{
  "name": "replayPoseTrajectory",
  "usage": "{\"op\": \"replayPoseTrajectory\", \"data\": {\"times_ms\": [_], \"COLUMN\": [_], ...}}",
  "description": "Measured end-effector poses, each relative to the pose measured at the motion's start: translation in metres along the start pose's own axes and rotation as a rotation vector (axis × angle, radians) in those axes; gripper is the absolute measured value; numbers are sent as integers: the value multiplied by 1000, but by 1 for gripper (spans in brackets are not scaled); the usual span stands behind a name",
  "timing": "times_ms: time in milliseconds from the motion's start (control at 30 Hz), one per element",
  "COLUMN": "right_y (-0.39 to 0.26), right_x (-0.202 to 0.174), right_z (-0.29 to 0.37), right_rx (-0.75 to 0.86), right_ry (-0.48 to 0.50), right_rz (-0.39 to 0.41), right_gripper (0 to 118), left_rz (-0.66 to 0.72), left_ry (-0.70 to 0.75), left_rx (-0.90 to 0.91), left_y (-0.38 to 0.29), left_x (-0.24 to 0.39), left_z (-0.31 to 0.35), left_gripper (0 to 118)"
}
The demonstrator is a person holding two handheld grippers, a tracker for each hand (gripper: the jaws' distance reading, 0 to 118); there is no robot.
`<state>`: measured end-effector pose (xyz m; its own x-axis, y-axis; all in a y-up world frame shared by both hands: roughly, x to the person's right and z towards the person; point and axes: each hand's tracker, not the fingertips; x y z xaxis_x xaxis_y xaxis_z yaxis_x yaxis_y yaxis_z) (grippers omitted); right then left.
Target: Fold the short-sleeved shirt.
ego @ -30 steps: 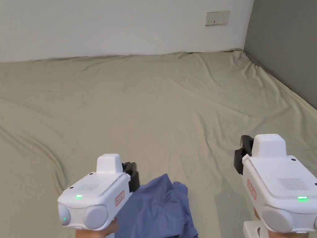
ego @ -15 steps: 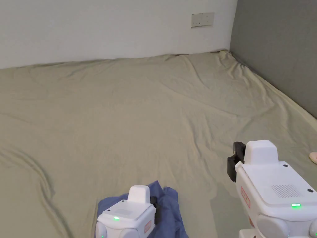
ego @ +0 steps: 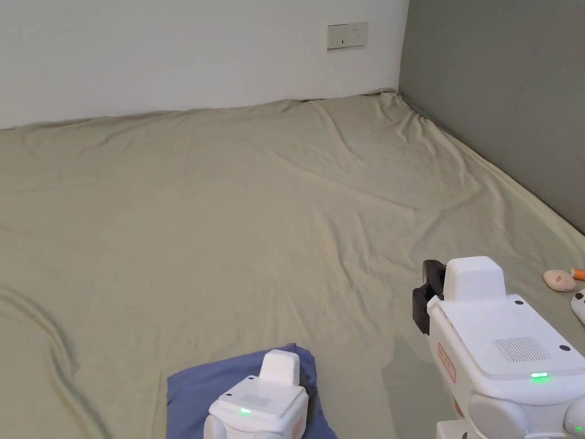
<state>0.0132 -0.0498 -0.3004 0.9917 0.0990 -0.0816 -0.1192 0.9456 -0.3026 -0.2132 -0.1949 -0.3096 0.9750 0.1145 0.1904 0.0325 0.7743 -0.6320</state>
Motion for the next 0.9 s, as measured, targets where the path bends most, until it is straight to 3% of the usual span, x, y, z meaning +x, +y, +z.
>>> {"op": "replayPoseTrajectory", "data": {"times_ms": [200, 467, 733, 900], "right_y": [12, 34, 50, 53], "right_x": [-13, -37, -53, -57], "right_z": [9, 23, 32, 34], "right_rx": [51, 146, 201, 215], "right_ry": [28, 61, 87, 97], "right_rz": [-14, -1, 30, 33], "right_gripper": [3, 3, 3, 3], "left_rz": [-29, -6, 39, 62], "left_ry": [54, 289, 542, 606], "left_rx": [283, 576, 674, 679], "left_y": [54, 95, 93, 85], "left_x": [-23, -82, -148, -173], "left_z": [87, 177, 226, 240], "left_gripper": [0, 0, 0, 0]}}
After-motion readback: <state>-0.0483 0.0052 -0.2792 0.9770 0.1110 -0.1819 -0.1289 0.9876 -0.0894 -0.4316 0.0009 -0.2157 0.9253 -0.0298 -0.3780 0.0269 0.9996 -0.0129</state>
